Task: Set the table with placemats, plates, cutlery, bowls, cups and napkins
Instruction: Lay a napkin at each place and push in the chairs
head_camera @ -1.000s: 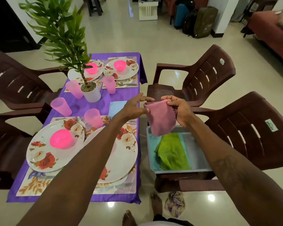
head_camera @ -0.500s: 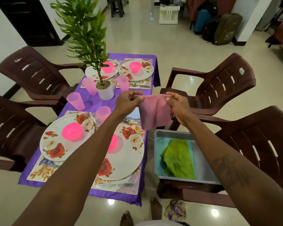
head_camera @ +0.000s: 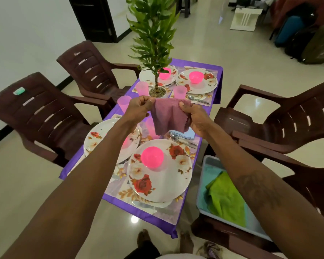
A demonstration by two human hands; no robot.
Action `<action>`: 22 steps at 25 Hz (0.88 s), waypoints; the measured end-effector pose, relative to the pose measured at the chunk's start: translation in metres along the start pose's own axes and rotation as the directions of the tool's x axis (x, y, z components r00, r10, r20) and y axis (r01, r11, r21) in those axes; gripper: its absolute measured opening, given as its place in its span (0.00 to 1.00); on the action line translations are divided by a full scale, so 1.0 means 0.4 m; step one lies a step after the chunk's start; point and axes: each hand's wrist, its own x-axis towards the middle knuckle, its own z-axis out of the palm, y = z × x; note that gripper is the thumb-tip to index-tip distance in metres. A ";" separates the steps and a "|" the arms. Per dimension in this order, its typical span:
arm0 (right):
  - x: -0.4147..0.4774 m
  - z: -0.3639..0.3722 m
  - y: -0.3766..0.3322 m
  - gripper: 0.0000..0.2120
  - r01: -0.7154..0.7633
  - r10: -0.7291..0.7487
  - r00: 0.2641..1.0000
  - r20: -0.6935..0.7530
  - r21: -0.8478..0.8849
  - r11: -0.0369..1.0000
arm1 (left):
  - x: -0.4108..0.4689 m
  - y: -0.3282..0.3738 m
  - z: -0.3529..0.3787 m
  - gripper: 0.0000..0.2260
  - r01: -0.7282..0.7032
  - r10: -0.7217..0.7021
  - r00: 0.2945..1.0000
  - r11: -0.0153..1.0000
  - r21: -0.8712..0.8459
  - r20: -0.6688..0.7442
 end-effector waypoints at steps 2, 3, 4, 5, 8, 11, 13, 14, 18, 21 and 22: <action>0.049 0.085 0.020 0.10 -0.001 0.001 1.000 -0.016 0.000 1.000 | 0.015 -0.026 -0.053 0.10 0.027 -0.027 0.999 1.000 -0.010 -0.029; 0.074 0.124 0.029 0.10 0.001 -0.001 1.000 -0.031 -0.003 1.000 | 0.020 -0.032 -0.077 0.10 0.037 -0.040 0.997 0.999 -0.035 -0.071; 0.095 0.163 0.036 0.09 0.006 -0.007 0.999 -0.051 -0.014 1.000 | 0.027 -0.039 -0.099 0.11 0.054 -0.062 0.990 0.996 -0.071 -0.123; 0.116 0.202 0.042 0.09 0.015 -0.016 0.997 -0.075 -0.026 1.000 | 0.038 -0.054 -0.126 0.14 0.081 -0.099 0.983 0.989 -0.120 -0.154; 0.200 0.304 0.085 0.09 0.005 -0.006 0.985 -0.175 -0.005 1.000 | 0.089 -0.107 -0.225 0.16 0.237 -0.251 0.968 0.922 -0.306 -0.007; 0.274 0.393 0.142 0.13 -0.091 0.114 0.971 -0.209 0.113 0.989 | 0.152 -0.183 -0.337 0.13 0.438 -0.385 0.898 0.832 -0.341 0.215; 0.318 0.453 0.196 0.19 -0.115 0.130 0.989 -0.073 0.181 0.977 | 0.202 -0.243 -0.415 0.12 0.454 -0.409 0.891 0.821 -0.346 0.198; 0.326 0.479 0.219 0.22 -0.125 0.129 0.992 -0.016 0.170 0.977 | 0.216 -0.270 -0.446 0.12 0.457 -0.416 0.890 0.811 -0.366 0.189; 0.331 0.582 0.310 0.28 -0.183 0.183 0.983 -0.014 -0.039 0.982 | 0.226 -0.380 -0.557 0.17 0.417 -0.401 0.909 0.867 -0.271 0.115; 0.307 0.621 0.356 0.23 -0.213 0.196 0.974 -0.111 -0.158 0.964 | 0.176 -0.432 -0.599 0.07 0.381 -0.376 0.924 0.908 -0.174 0.062; 0.290 0.628 0.370 0.22 -0.215 0.198 0.973 -0.116 -0.161 0.963 | 0.155 -0.442 -0.608 0.06 0.370 -0.364 0.929 0.914 -0.168 0.067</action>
